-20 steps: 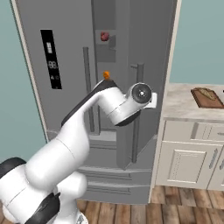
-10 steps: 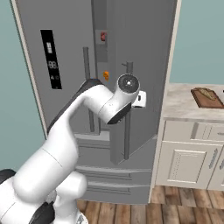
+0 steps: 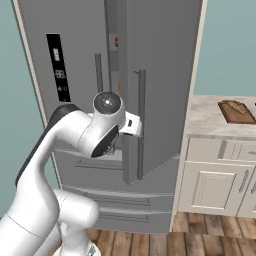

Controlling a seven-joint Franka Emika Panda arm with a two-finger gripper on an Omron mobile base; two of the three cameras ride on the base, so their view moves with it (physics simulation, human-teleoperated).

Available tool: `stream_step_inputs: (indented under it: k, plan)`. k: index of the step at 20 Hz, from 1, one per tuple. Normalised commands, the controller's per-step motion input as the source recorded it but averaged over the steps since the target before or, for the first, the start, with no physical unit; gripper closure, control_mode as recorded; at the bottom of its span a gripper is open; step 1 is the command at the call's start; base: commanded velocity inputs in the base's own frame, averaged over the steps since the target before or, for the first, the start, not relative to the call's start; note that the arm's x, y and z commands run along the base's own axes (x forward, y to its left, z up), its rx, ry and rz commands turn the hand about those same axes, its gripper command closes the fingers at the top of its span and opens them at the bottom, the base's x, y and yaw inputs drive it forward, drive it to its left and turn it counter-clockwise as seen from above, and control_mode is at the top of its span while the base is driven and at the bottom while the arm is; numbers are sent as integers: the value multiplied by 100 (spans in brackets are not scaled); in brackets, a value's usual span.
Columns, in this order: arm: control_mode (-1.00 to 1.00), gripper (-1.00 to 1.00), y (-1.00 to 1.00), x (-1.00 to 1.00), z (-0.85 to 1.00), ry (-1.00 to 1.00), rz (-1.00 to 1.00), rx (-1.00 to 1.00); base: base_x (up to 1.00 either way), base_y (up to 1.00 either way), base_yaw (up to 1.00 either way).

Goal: Retrieve the sausage and cheese from the fridge and place them on the cutting board on the counter.

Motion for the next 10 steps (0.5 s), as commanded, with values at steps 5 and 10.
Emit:
stream_step_inputs:
  k: [5, 10]
  plan:
    - [-100, -100, 100, 23, 0, 1, -17, 2, 0, 0, 0]
    - [-100, -100, 84, 87, 0, 1, -26, 10, 0, 0, 0]
